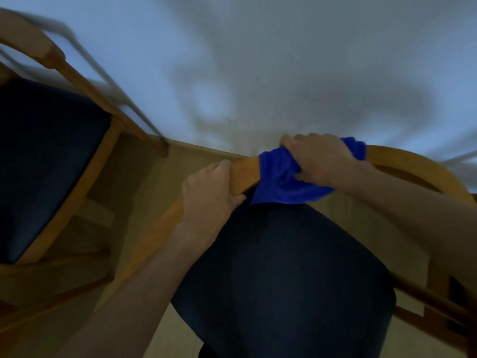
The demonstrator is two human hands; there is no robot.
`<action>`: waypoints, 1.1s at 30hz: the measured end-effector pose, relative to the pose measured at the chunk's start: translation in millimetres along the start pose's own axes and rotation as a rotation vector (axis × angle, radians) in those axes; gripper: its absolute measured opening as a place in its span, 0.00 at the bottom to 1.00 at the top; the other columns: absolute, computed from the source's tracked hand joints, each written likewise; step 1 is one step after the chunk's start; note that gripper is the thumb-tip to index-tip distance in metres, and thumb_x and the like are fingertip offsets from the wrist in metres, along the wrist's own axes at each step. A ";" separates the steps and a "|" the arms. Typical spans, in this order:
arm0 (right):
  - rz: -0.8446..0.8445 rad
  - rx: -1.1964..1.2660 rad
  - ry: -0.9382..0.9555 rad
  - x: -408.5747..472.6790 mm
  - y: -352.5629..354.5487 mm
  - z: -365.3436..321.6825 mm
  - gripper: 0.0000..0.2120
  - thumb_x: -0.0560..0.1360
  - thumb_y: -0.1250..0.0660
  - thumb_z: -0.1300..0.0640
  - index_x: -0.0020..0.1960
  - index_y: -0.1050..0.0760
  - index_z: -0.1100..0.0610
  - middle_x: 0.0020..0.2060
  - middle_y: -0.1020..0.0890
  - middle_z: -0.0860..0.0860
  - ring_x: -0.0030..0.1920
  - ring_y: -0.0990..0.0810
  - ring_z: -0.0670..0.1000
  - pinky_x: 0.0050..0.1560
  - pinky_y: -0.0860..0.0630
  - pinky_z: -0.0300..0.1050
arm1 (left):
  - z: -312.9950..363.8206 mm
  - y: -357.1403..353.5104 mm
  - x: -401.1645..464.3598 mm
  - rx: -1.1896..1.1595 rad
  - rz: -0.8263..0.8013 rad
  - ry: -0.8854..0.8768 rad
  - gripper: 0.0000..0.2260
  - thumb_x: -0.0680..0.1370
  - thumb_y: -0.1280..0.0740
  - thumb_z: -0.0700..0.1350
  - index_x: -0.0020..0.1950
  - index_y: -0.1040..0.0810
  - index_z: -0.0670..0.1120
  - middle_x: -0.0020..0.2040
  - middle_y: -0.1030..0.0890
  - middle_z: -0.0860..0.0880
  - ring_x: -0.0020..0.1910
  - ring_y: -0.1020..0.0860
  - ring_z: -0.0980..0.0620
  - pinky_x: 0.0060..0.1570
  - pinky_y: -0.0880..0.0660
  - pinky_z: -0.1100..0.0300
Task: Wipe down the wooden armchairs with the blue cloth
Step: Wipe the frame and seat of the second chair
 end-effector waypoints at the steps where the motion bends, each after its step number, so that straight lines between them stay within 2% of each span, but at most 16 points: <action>1: -0.026 -0.020 -0.033 -5.0 0.0 11.8 0.22 0.72 0.30 0.49 0.60 0.37 0.50 0.44 0.24 0.49 0.40 0.26 0.52 0.38 0.30 0.49 | 1.9 0.1 0.8 0.010 0.000 -0.002 0.25 0.69 0.26 0.61 0.60 0.26 0.48 0.51 0.21 0.50 0.46 0.22 0.51 0.42 0.33 0.60; 3: -0.059 -0.026 -0.072 -8.2 1.6 20.1 0.21 0.72 0.30 0.49 0.59 0.36 0.51 0.42 0.25 0.48 0.40 0.25 0.52 0.36 0.29 0.49 | 2.9 -0.3 2.8 0.028 -0.002 0.009 0.25 0.69 0.27 0.61 0.58 0.26 0.49 0.49 0.21 0.51 0.45 0.23 0.52 0.41 0.34 0.59; 6: -0.047 -0.018 -0.079 2.9 7.7 -10.3 0.21 0.71 0.30 0.54 0.60 0.34 0.53 0.45 0.22 0.51 0.42 0.23 0.54 0.39 0.30 0.49 | 0.6 -0.9 2.0 0.037 -0.008 0.028 0.22 0.70 0.27 0.60 0.55 0.27 0.49 0.48 0.22 0.51 0.42 0.27 0.53 0.40 0.35 0.59; 8: 0.011 -0.011 0.005 11.3 6.3 -53.6 0.25 0.69 0.28 0.57 0.62 0.35 0.54 0.50 0.22 0.52 0.48 0.23 0.57 0.45 0.30 0.50 | -0.7 0.0 2.5 0.033 0.016 0.006 0.19 0.71 0.27 0.58 0.54 0.27 0.49 0.48 0.21 0.51 0.41 0.27 0.54 0.39 0.35 0.61; 10: 0.078 -0.033 0.087 14.1 4.2 -92.0 0.33 0.67 0.26 0.54 0.66 0.37 0.55 0.57 0.24 0.54 0.54 0.24 0.59 0.51 0.31 0.52 | -1.9 -0.2 2.6 0.015 0.015 0.002 0.18 0.71 0.27 0.56 0.54 0.26 0.49 0.48 0.21 0.51 0.43 0.23 0.53 0.38 0.35 0.61; 12: 0.147 -0.053 0.133 15.0 5.1 -103.0 0.34 0.68 0.26 0.54 0.68 0.39 0.56 0.60 0.26 0.54 0.57 0.26 0.58 0.54 0.31 0.52 | -3.5 -3.4 1.7 -0.003 0.006 0.001 0.19 0.70 0.27 0.55 0.54 0.27 0.48 0.48 0.22 0.51 0.44 0.23 0.52 0.37 0.34 0.61; 15: 0.085 0.051 0.174 14.3 6.1 -74.6 0.33 0.67 0.25 0.52 0.67 0.38 0.50 0.56 0.25 0.50 0.53 0.24 0.55 0.52 0.25 0.52 | -10.6 -6.2 -5.4 -0.098 0.006 -0.033 0.25 0.69 0.26 0.58 0.60 0.29 0.48 0.49 0.23 0.51 0.47 0.22 0.52 0.39 0.34 0.63; 18: -0.038 0.097 0.028 8.7 3.5 -16.9 0.28 0.68 0.27 0.49 0.62 0.37 0.47 0.49 0.24 0.48 0.46 0.24 0.53 0.44 0.24 0.54 | -52.7 -14.3 -41.1 -0.147 -0.061 0.095 0.40 0.67 0.28 0.65 0.72 0.37 0.49 0.58 0.24 0.51 0.53 0.22 0.52 0.45 0.34 0.62; 21: -0.021 -0.018 -0.101 -4.6 -0.9 17.2 0.25 0.69 0.28 0.49 0.60 0.35 0.49 0.42 0.27 0.46 0.40 0.27 0.52 0.39 0.31 0.49 | -93.8 -17.1 -95.7 -0.181 -0.020 0.242 0.40 0.65 0.33 0.71 0.71 0.36 0.51 0.58 0.23 0.53 0.52 0.23 0.54 0.48 0.32 0.60; 24: 0.032 -0.050 -0.089 3.6 0.3 -13.3 0.24 0.68 0.27 0.52 0.59 0.34 0.51 0.42 0.27 0.49 0.40 0.28 0.53 0.42 0.33 0.50 | -103.3 -19.2 -108.7 -0.175 0.033 0.285 0.38 0.64 0.35 0.72 0.67 0.31 0.51 0.54 0.21 0.53 0.46 0.26 0.58 0.47 0.32 0.61; 25: 0.045 -0.036 -0.048 8.3 1.3 -34.1 0.25 0.68 0.26 0.53 0.60 0.35 0.52 0.44 0.26 0.50 0.43 0.27 0.54 0.44 0.31 0.51 | -102.4 -17.3 -106.7 -0.164 0.045 0.285 0.38 0.64 0.35 0.72 0.67 0.31 0.51 0.54 0.21 0.54 0.46 0.27 0.59 0.46 0.32 0.61; 27: 0.085 -0.009 0.045 12.1 4.5 -79.7 0.33 0.66 0.25 0.54 0.66 0.37 0.53 0.55 0.24 0.53 0.53 0.24 0.58 0.54 0.28 0.56 | -101.2 -14.9 -104.5 -0.176 0.053 0.265 0.37 0.65 0.35 0.72 0.66 0.30 0.51 0.54 0.21 0.54 0.46 0.28 0.59 0.47 0.33 0.61; 29: 0.153 -0.020 0.118 7.1 8.4 -125.7 0.39 0.65 0.24 0.54 0.70 0.40 0.54 0.65 0.28 0.56 0.63 0.28 0.62 0.64 0.33 0.61 | -102.3 -16.3 -105.9 -0.209 0.037 0.240 0.36 0.67 0.35 0.71 0.67 0.31 0.51 0.56 0.22 0.53 0.49 0.25 0.57 0.49 0.31 0.60; 33: 0.219 -0.015 0.377 -9.3 5.2 -201.3 0.39 0.67 0.25 0.53 0.73 0.39 0.54 0.71 0.33 0.57 0.70 0.35 0.64 0.72 0.44 0.65 | -99.1 -12.2 -104.8 -0.268 0.067 0.210 0.32 0.67 0.31 0.68 0.65 0.29 0.51 0.56 0.21 0.53 0.50 0.25 0.57 0.50 0.33 0.61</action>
Point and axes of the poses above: each hand's wrist, its own x-axis towards the middle knuckle, its own y-axis out of the back of the hand, z = x × y, the point moved 5 cm from there along x, towards the middle knuckle
